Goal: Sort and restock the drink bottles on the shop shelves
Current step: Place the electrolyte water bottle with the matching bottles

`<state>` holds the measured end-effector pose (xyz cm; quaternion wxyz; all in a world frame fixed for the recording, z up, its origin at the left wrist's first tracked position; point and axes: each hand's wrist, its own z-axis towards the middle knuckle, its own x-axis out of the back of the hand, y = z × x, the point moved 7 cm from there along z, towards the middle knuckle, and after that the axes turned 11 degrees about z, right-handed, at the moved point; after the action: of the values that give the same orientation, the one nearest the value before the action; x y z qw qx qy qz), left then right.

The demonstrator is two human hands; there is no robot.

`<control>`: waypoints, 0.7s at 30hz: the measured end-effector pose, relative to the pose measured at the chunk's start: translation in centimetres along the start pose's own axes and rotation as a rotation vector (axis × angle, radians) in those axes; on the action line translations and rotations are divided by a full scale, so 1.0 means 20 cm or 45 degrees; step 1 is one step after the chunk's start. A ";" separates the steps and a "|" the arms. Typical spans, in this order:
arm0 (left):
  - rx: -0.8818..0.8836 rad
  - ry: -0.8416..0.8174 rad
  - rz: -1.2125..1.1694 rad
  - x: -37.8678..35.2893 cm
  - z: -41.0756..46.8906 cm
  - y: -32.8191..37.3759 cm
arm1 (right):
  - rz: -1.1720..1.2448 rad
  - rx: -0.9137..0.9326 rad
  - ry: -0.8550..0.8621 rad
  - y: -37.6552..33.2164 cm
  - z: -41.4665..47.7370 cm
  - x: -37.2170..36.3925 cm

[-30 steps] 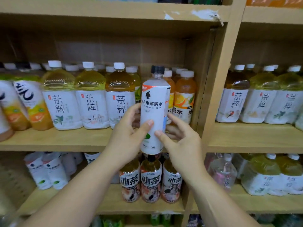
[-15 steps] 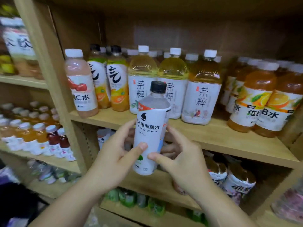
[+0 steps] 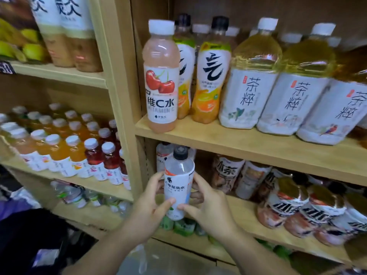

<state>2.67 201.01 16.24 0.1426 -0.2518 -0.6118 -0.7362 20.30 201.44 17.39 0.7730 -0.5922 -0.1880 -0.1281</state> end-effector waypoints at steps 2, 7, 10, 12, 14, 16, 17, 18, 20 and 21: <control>0.015 -0.002 0.041 -0.01 0.03 -0.12 | 0.001 -0.076 -0.002 0.08 0.04 -0.09; 0.107 0.009 0.049 -0.03 0.14 -0.33 | -0.001 -0.223 0.069 0.22 0.13 -0.23; 0.157 0.028 0.056 -0.05 0.20 -0.40 | -0.059 -0.261 0.088 0.27 0.20 -0.29; 0.189 0.036 0.027 -0.06 0.23 -0.44 | -0.115 -0.270 0.097 0.30 0.24 -0.32; 0.200 0.071 -0.031 -0.07 0.24 -0.47 | -0.149 -0.270 0.096 0.30 0.27 -0.36; 0.198 0.087 -0.058 -0.07 0.26 -0.47 | -0.157 -0.269 0.108 0.31 0.30 -0.38; 0.200 0.089 -0.042 -0.06 0.26 -0.46 | -0.166 -0.271 0.116 0.31 0.31 -0.38; 0.201 0.087 -0.018 -0.06 0.25 -0.46 | -0.173 -0.276 0.119 0.32 0.31 -0.39; 0.213 0.082 0.034 -0.06 0.22 -0.46 | -0.158 -0.307 0.107 0.34 0.30 -0.41; 0.228 0.074 0.060 -0.06 0.20 -0.47 | -0.150 -0.320 0.096 0.35 0.30 -0.42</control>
<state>-0.43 206.74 8.30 0.1997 -0.2310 -0.6646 -0.6819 14.88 208.84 9.05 0.6903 -0.6672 -0.1757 -0.2177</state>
